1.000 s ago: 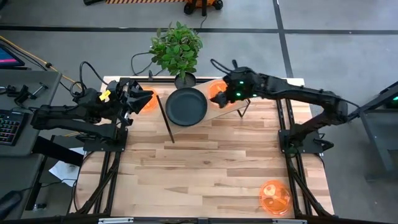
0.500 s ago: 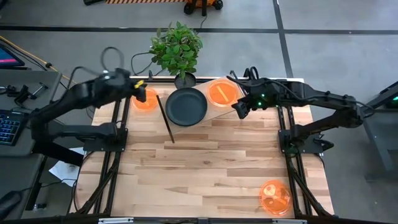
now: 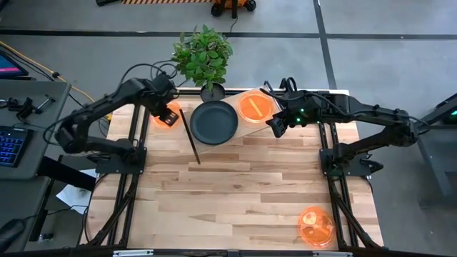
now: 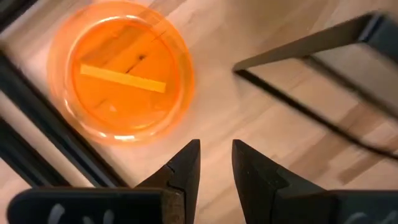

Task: Place and stack plates onto a shelf
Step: Stack the top orange plate on top of the orange plate on the shelf

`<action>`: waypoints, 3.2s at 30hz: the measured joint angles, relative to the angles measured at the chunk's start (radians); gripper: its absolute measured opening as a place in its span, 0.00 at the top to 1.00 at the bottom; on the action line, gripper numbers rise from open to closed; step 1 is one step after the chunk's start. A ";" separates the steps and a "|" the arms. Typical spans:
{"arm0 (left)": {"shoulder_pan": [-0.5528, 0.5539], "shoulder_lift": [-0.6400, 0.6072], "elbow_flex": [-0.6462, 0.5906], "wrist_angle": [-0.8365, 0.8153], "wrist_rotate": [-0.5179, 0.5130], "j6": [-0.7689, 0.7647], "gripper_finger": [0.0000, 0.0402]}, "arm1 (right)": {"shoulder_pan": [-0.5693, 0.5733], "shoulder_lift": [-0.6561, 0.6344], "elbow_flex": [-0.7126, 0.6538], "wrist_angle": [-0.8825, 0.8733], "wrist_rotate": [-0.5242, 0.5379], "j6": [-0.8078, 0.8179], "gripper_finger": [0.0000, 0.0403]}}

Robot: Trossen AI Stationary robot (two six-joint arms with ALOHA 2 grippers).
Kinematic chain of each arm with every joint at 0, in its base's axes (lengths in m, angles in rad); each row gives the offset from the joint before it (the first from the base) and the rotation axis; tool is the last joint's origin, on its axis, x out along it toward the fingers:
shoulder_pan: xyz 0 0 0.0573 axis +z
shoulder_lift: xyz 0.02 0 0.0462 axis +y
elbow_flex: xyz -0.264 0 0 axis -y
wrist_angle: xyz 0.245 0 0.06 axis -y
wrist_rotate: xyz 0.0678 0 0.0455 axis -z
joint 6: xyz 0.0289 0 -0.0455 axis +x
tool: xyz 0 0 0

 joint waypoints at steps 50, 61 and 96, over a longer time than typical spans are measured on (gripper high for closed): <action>0.066 0.225 -0.371 0.493 -0.132 0.478 0.80 | -0.001 0.003 0.000 -0.001 0.123 0.057 0.50; 0.066 0.225 -0.371 0.549 -0.183 0.484 0.95 | -0.001 0.003 -0.004 -0.008 0.137 0.073 0.50; 0.009 -0.307 0.088 -0.085 -0.079 0.115 1.00 | 0.000 -0.003 -0.004 -0.026 0.130 0.025 0.50</action>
